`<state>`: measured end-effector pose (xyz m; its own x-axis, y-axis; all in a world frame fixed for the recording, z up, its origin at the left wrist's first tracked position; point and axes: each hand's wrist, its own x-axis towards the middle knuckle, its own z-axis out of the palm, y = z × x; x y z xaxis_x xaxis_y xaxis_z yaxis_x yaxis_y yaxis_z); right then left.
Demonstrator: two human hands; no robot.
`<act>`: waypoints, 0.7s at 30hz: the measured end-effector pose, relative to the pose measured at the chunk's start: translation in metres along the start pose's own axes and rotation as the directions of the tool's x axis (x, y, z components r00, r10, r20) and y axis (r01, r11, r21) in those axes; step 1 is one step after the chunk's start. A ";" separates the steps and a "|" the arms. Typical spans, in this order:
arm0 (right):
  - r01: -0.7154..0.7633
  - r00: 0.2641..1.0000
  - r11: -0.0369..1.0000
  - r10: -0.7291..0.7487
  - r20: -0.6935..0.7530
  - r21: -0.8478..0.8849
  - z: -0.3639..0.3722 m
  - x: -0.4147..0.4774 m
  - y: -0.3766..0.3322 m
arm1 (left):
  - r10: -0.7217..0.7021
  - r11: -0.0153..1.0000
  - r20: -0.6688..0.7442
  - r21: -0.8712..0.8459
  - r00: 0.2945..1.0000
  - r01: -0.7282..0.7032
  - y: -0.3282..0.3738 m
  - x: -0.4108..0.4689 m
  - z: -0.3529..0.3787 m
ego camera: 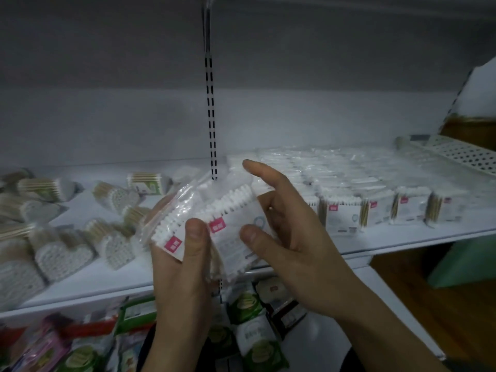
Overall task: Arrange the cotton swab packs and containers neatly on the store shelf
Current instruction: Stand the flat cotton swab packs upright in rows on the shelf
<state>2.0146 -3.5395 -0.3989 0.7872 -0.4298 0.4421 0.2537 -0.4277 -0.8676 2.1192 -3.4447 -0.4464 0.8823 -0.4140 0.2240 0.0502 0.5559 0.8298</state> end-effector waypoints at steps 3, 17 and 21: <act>-0.023 0.999 0.997 0.025 -0.026 0.069 -0.014 0.004 -0.005 | 0.019 0.996 -0.046 0.084 0.999 -0.015 0.000 0.005 -0.009; -0.050 0.999 0.838 0.052 -0.012 -0.543 -0.048 0.145 -0.013 | 0.131 0.989 -0.065 0.077 0.989 -0.126 0.005 0.049 -0.046; -0.030 0.989 0.791 0.112 0.096 -0.611 -0.018 0.193 0.006 | 0.212 0.951 -0.073 0.246 0.975 -0.188 -0.002 0.045 -0.043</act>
<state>2.1583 -3.6394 -0.3144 0.8608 -0.3967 0.3187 -0.1663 -0.8112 -0.5607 2.1790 -3.4336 -0.4603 0.9047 -0.2330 0.3566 -0.2335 0.4291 0.8726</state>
